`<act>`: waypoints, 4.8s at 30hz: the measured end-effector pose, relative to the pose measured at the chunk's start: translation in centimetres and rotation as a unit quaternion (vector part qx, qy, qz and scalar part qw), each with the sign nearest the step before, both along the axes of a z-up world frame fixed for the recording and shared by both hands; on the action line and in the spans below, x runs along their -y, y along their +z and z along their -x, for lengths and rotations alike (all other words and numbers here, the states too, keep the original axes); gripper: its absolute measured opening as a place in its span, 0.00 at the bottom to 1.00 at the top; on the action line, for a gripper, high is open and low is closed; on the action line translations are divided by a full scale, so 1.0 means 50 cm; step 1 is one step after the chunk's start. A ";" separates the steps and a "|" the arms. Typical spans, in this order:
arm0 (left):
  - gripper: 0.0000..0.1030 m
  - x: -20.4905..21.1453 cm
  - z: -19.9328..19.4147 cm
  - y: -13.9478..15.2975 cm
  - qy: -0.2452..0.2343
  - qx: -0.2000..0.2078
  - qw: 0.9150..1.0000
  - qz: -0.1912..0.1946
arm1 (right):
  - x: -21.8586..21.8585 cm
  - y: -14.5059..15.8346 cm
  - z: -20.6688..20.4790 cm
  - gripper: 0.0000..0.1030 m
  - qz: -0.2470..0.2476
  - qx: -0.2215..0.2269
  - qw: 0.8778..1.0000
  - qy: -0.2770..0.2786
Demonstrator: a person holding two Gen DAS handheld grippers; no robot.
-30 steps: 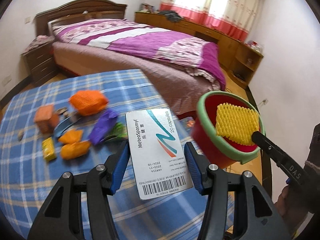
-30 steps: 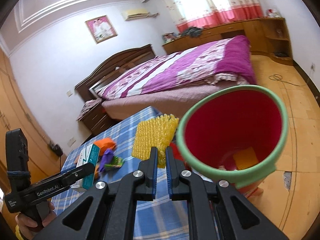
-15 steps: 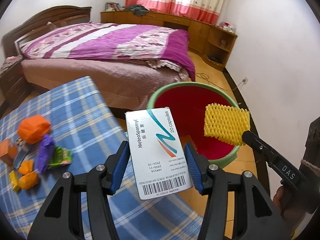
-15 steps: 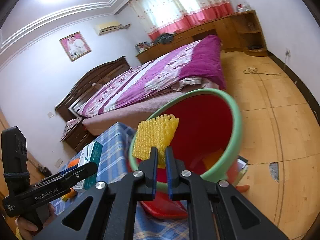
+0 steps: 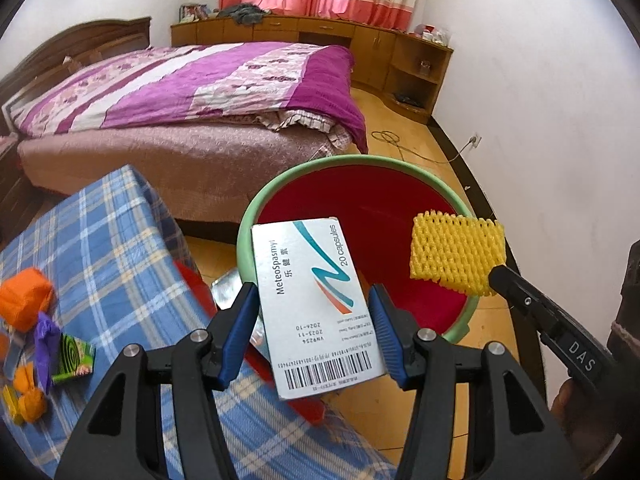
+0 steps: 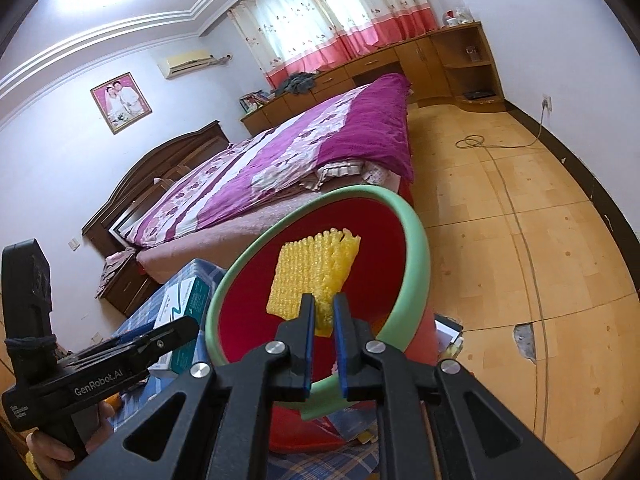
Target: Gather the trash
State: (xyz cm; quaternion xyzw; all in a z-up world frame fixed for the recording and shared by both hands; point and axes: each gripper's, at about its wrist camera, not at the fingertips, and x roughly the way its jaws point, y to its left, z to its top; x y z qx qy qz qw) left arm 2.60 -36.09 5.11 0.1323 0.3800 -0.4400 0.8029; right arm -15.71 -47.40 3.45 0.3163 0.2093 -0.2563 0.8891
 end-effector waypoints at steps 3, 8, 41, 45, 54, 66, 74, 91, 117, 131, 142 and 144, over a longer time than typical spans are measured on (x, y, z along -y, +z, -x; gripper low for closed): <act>0.56 0.013 0.003 0.001 -0.008 0.012 1.000 -0.002 | 0.006 -0.004 -0.001 0.13 0.000 -0.002 1.000 -0.006; 0.58 0.026 0.000 -0.001 -0.013 0.019 1.000 0.001 | 0.008 -0.007 -0.003 0.13 -0.002 -0.003 1.000 -0.008; 0.58 -0.208 -0.048 0.018 0.116 -0.026 0.992 0.043 | -0.088 0.037 -0.039 0.40 0.018 0.005 0.999 0.038; 0.58 -0.252 -0.055 0.021 0.136 -0.024 0.989 0.046 | -0.115 0.041 -0.056 0.41 0.018 0.002 0.998 0.054; 0.58 -0.350 -0.075 0.021 0.185 -0.015 0.981 0.048 | -0.176 0.046 -0.097 0.44 0.023 -0.003 0.995 0.093; 0.58 -0.477 -0.117 0.002 0.260 -0.018 0.964 0.041 | -0.233 0.033 -0.151 0.47 0.015 -0.019 0.991 0.135; 0.58 -0.551 -0.151 -0.025 0.312 -0.019 0.950 0.028 | -0.263 0.022 -0.185 0.48 0.015 -0.033 0.987 0.159; 0.58 -0.624 -0.234 -0.099 0.378 -0.039 0.924 -0.025 | -0.296 0.007 -0.237 0.49 0.012 -0.060 0.981 0.186; 0.27 -0.693 -0.247 -0.118 0.381 -0.052 0.923 -0.004 | -0.431 0.002 -0.360 0.51 0.020 -0.086 0.955 0.282; 0.27 -0.781 -0.230 -0.108 0.418 -0.061 0.906 0.020 | -0.574 -0.044 -0.463 0.63 0.002 -0.110 0.921 0.374; 0.27 -0.815 -0.229 -0.123 0.427 -0.069 0.901 0.027 | -0.624 -0.083 -0.522 0.67 0.023 -0.147 0.914 0.378; 0.27 -0.817 -0.229 -0.124 0.426 -0.070 0.902 0.028 | -0.624 -0.088 -0.527 0.68 0.026 -0.149 0.915 0.375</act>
